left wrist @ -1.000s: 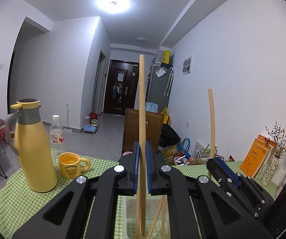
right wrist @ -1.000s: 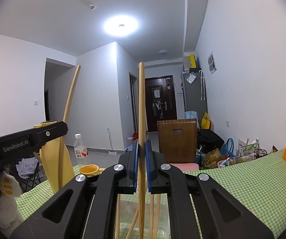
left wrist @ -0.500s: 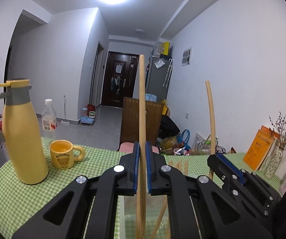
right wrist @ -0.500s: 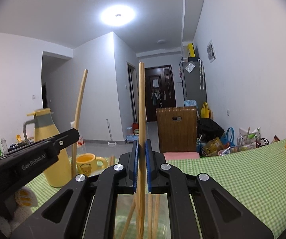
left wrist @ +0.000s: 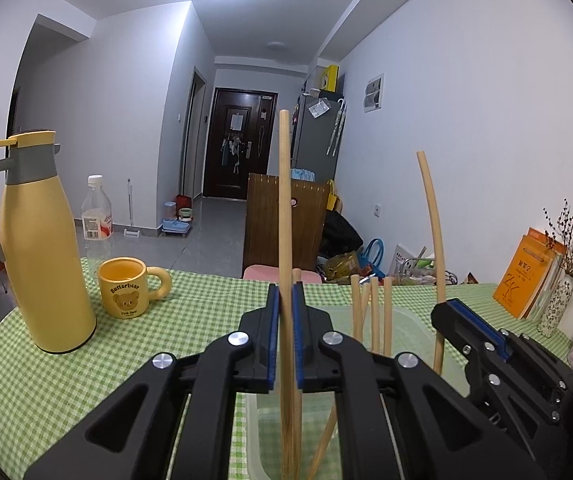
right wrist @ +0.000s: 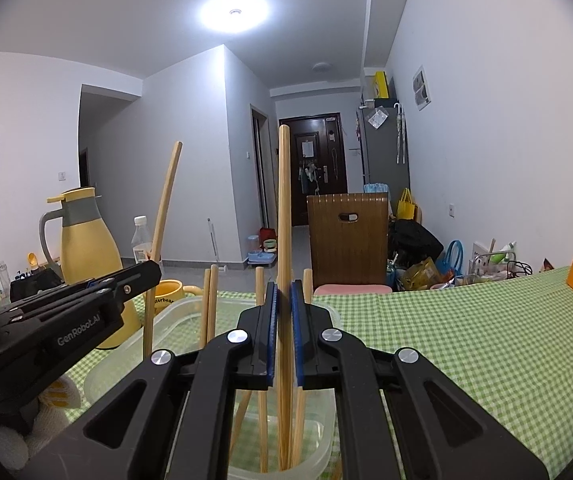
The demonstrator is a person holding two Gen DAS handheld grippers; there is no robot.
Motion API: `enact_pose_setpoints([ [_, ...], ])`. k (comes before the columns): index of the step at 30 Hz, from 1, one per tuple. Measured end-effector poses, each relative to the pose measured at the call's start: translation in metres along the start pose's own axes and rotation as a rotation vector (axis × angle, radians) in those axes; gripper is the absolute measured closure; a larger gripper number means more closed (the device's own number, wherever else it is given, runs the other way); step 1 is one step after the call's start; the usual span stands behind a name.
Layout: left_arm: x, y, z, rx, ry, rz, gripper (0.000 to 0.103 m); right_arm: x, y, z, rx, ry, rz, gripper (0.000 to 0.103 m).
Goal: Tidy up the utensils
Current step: 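Open both grippers to drop the chopsticks into the box, then withdraw both grippers away from the box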
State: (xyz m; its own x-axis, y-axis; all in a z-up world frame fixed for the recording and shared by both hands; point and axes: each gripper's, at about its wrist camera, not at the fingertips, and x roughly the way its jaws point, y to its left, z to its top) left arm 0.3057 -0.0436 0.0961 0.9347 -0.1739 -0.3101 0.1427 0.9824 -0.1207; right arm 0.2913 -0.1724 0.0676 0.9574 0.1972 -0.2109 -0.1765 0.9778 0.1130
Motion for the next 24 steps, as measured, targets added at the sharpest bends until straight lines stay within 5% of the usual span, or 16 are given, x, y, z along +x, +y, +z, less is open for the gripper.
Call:
enact_pose_setpoints([
  [8,-0.013,0.006,-0.006,-0.002,0.026,-0.008,0.093,-0.008,-0.005,-0.007,-0.009,0.053,0.007,0.093],
  [9,-0.016,0.009,-0.007,0.0,0.025,-0.005,0.086,-0.011,-0.006,-0.008,-0.011,0.059,0.005,0.077],
  [10,-0.021,0.01,-0.007,-0.003,0.021,-0.002,0.063,-0.015,-0.007,-0.008,-0.01,0.061,0.003,0.042],
  [11,-0.026,0.012,-0.007,-0.007,0.013,0.002,0.044,-0.019,-0.008,-0.008,-0.009,0.057,0.004,0.028],
  [12,-0.032,0.016,-0.007,-0.017,0.001,0.007,0.039,-0.023,-0.009,-0.008,-0.009,0.05,0.006,0.02],
  [16,-0.053,0.027,-0.006,-0.033,-0.02,0.009,0.006,-0.037,-0.015,-0.01,-0.005,0.041,-0.044,0.008],
  [24,-0.091,0.033,-0.015,-0.048,-0.056,0.048,0.007,-0.059,-0.025,-0.016,0.036,0.029,-0.113,0.008],
])
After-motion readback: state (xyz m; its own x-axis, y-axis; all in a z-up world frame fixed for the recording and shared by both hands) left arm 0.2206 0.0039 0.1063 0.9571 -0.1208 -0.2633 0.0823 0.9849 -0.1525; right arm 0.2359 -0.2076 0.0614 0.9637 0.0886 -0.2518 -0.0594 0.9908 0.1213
